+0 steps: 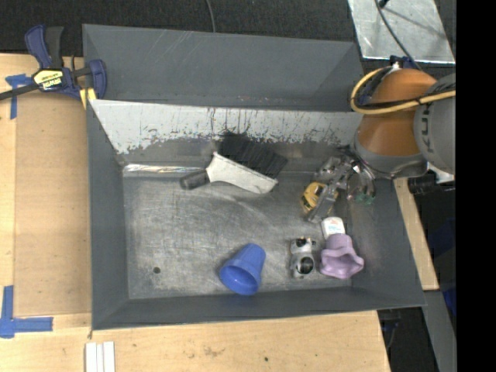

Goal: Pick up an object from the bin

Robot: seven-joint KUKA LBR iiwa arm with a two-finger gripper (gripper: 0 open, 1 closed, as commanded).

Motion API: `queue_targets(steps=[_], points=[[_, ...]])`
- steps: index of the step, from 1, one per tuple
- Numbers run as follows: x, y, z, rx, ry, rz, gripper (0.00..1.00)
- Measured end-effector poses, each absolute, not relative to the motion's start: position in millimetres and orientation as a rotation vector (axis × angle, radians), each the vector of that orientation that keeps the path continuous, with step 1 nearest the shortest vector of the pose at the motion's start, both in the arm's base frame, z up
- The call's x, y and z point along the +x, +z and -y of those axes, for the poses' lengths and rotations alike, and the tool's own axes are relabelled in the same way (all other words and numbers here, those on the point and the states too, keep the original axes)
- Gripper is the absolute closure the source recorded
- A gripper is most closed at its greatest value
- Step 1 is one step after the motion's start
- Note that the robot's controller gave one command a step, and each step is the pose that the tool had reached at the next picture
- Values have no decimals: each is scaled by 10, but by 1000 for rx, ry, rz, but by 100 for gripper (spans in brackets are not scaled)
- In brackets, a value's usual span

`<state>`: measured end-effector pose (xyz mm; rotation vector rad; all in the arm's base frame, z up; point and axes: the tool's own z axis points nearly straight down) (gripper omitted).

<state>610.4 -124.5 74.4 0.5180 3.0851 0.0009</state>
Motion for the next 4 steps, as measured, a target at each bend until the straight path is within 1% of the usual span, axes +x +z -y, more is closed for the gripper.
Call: queue_targets(steps=[1,2,3,4], points=[[6104,744,1245,518,1,-3085,100],[6100,1767,1284,545,-1,-3093,100],[6100,1767,1282,544,-1,-3093,100],[6092,2260,1292,542,1,-3099,100]])
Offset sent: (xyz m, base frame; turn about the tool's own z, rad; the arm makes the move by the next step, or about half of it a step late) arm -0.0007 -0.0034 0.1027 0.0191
